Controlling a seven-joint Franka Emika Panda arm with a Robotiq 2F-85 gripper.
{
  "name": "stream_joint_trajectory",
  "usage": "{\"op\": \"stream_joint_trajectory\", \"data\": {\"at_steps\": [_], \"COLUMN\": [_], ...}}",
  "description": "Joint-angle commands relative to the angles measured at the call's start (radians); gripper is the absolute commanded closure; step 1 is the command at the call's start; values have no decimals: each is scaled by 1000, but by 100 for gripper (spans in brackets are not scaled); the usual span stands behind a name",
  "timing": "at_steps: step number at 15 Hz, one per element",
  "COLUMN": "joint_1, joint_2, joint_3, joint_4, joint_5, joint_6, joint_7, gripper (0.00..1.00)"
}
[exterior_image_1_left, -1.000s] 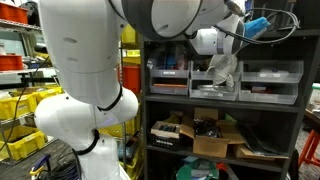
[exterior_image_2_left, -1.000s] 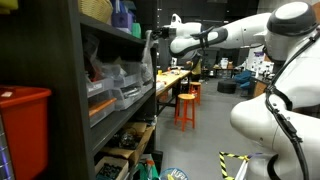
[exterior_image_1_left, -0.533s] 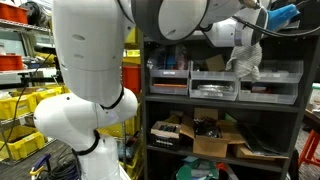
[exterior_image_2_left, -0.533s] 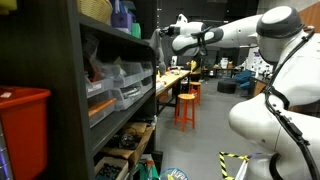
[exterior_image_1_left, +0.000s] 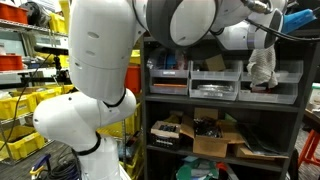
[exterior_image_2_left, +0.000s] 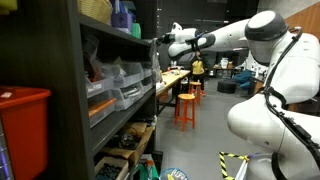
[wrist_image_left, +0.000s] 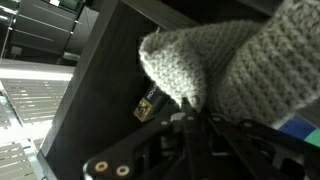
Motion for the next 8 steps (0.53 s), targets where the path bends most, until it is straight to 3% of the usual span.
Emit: {"op": "stream_joint_trajectory", "data": {"at_steps": [1, 5, 8], "joint_1": [77, 137, 150], "joint_2": [-55, -61, -58], "joint_3": [-97, -155, -163], "joint_4": [19, 21, 23], "joint_5": [24, 19, 13], "joint_6": [-17, -12, -14], "joint_7": [-11, -16, -13], "gripper": [99, 99, 99]}}
